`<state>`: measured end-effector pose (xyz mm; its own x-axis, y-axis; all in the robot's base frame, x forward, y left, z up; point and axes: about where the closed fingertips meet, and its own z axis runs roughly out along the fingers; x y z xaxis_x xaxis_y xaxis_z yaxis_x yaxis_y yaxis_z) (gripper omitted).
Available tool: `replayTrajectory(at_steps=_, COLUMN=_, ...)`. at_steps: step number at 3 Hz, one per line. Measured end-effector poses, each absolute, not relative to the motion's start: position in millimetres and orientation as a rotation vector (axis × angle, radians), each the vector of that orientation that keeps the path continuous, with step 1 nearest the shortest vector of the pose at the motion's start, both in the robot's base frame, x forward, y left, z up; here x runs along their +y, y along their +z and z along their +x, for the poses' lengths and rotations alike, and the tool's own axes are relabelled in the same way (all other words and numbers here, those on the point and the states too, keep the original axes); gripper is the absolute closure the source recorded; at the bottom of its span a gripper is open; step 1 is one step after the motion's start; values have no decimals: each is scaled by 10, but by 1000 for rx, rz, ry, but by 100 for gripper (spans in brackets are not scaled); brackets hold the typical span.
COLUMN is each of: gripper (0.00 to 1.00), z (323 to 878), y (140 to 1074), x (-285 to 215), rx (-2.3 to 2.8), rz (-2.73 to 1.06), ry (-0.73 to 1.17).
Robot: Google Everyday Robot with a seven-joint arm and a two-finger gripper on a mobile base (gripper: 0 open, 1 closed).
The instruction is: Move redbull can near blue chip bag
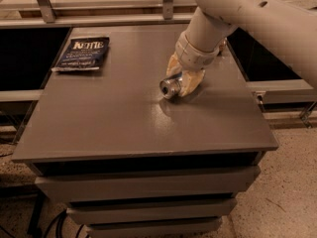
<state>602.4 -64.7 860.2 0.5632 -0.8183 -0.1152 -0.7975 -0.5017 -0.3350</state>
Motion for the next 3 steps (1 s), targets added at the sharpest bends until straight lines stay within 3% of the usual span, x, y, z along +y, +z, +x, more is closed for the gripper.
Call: replayTrajectory(at_steps=3, gripper=100, z=6220, y=8580, x=-295, rx=1158, rz=-2544, ry=-80)
